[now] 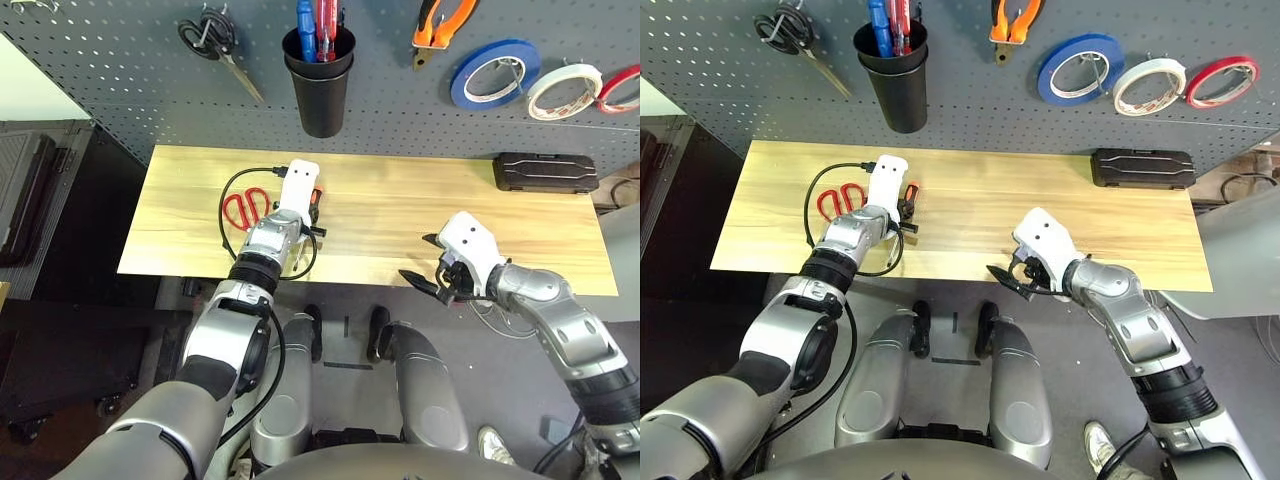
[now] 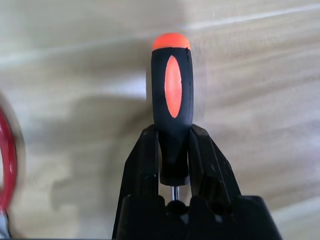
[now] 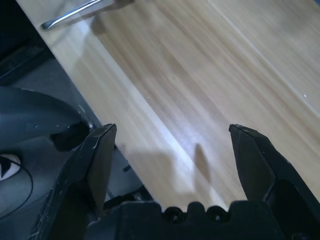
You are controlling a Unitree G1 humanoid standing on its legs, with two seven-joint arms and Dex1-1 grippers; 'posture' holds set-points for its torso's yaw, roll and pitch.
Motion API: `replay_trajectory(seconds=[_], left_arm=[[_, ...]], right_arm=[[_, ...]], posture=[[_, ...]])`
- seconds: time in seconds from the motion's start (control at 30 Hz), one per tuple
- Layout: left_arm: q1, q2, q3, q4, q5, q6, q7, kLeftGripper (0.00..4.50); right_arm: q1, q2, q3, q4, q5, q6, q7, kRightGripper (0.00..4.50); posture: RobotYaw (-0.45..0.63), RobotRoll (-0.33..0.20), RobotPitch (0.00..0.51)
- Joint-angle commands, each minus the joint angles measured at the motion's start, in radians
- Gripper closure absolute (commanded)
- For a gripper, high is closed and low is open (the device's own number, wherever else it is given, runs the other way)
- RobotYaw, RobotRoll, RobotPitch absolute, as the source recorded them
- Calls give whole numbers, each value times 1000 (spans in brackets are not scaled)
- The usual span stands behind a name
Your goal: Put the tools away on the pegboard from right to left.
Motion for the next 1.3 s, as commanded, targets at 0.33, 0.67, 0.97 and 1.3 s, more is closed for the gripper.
replay_trajectory(seconds=[0.33, 0.67, 0.97, 1.3], left_arm=[[283, 7, 138, -757, -113, 279, 34, 3814], [319, 51, 273, -1076, -243, 313, -1, 3814], [163, 117, 355, -1124, -354, 322, 2, 3814], [-87, 138, 405, -1043, -425, 301, 51, 3814]], right_arm=[[-53, 8, -43, 22, 76, -104, 86, 0], [-85, -44, -222, -102, 311, -15, 156, 0], [-165, -172, -309, -150, 453, 134, 208, 0], [-195, -255, -387, -156, 536, 177, 223, 0]], posture=[[182, 0, 303], [180, 0, 276], [134, 0, 258], [94, 0, 248]])
